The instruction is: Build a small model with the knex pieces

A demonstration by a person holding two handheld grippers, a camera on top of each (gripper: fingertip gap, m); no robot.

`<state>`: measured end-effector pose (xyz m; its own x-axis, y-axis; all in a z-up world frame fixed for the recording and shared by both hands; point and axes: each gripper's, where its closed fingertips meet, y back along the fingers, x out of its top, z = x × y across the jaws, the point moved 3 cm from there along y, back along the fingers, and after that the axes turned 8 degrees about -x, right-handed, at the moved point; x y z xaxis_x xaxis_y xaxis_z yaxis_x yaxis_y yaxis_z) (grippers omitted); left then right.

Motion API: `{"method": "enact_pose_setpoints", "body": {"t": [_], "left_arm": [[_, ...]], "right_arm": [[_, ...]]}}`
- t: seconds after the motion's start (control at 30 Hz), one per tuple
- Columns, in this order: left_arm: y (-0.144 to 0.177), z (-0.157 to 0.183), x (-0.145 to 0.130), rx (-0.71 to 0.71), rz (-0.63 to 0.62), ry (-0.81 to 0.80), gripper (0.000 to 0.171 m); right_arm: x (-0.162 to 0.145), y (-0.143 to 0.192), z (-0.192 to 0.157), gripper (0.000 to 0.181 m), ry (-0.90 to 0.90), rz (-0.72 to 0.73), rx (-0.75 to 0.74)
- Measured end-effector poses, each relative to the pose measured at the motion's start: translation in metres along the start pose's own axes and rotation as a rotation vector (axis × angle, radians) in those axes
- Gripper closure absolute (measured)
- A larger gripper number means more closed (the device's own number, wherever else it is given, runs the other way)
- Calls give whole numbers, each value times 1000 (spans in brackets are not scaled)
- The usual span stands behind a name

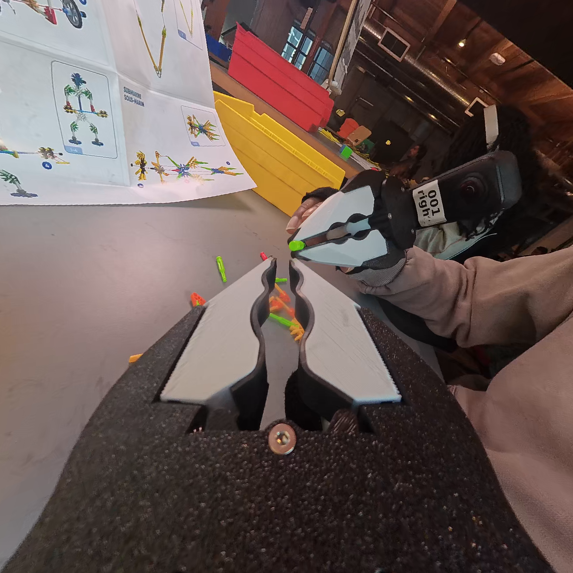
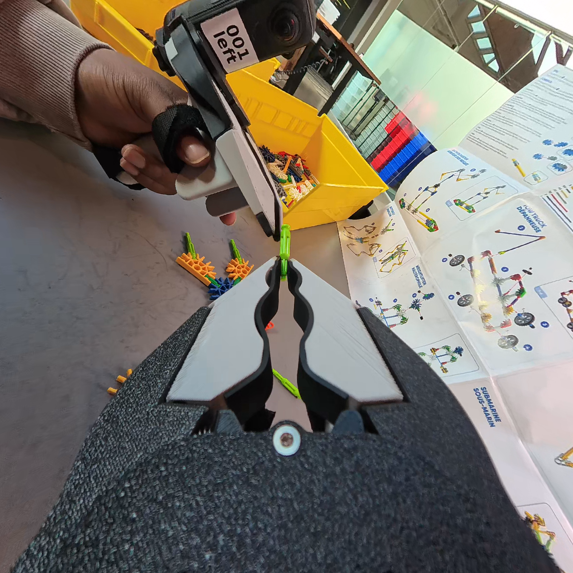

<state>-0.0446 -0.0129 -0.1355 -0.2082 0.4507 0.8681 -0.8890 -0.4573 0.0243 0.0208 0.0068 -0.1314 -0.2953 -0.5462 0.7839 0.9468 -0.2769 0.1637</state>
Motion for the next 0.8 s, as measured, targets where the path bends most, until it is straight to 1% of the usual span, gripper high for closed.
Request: {"method": "enact_pose_setpoints", "body": {"t": [0.27, 0.43, 0.5, 0.67, 0.77, 0.8], "left_arm": [[-1, 0, -1, -2, -6, -3, 163], [-2, 1, -3, -1, -37, -22, 156], [-2, 3, -3, -13, -32, -32, 152], [-4, 8, -3, -79, 3, -22, 148], [-5, 11, 0, -112, 33, 2, 153], [-4, 10, 0, -108, 34, 4, 162]], "right_arm": [[-2, 2, 11, 180, -44, 7, -34], [-1, -1, 14, 180, -104, 29, -67], [0, -4, 9, 180, -109, 33, -52], [-1, -6, -6, 180, 19, 14, -16], [0, -6, -15, 180, 82, 7, 13], [1, -6, -16, 180, 102, 9, 13]]}}
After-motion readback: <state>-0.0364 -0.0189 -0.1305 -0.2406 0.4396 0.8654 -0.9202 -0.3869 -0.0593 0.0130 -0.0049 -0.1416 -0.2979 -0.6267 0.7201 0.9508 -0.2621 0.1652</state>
